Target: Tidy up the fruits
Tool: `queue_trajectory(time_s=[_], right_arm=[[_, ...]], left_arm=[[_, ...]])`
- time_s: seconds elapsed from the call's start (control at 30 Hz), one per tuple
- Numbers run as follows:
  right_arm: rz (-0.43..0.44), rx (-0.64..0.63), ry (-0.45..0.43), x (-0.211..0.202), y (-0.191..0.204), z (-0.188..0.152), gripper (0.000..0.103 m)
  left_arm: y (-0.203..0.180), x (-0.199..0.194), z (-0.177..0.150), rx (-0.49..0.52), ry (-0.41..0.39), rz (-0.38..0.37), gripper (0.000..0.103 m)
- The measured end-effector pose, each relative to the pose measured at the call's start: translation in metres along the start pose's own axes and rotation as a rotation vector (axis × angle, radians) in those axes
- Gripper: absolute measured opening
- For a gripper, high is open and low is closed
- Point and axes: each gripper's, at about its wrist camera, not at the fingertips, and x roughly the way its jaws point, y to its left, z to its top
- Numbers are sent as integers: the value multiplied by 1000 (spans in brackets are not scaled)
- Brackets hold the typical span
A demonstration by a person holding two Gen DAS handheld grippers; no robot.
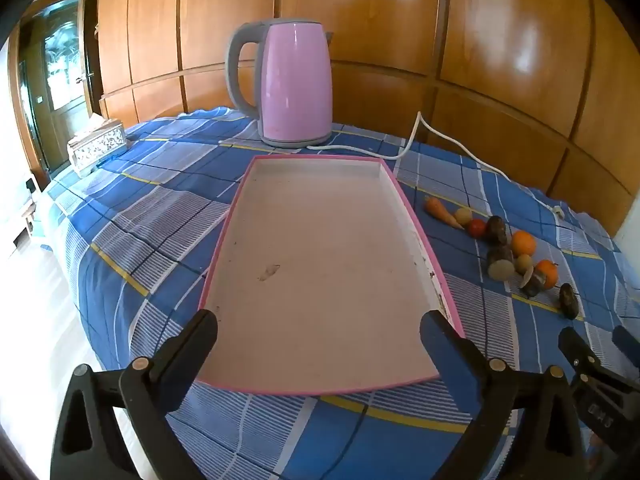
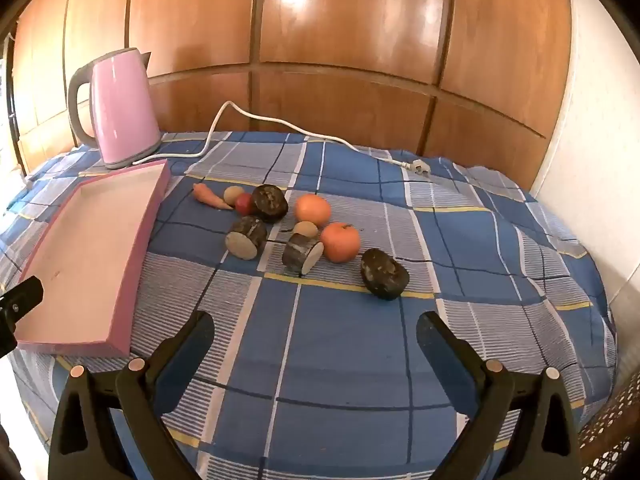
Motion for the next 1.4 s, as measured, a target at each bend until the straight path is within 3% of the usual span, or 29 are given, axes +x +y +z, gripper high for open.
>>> queue_trajectory(time_s=[1.4], right_arm=[[39, -18, -29, -12, 7, 1, 103]], left_arm=[[-8, -4, -1, 26, -15, 3, 103]])
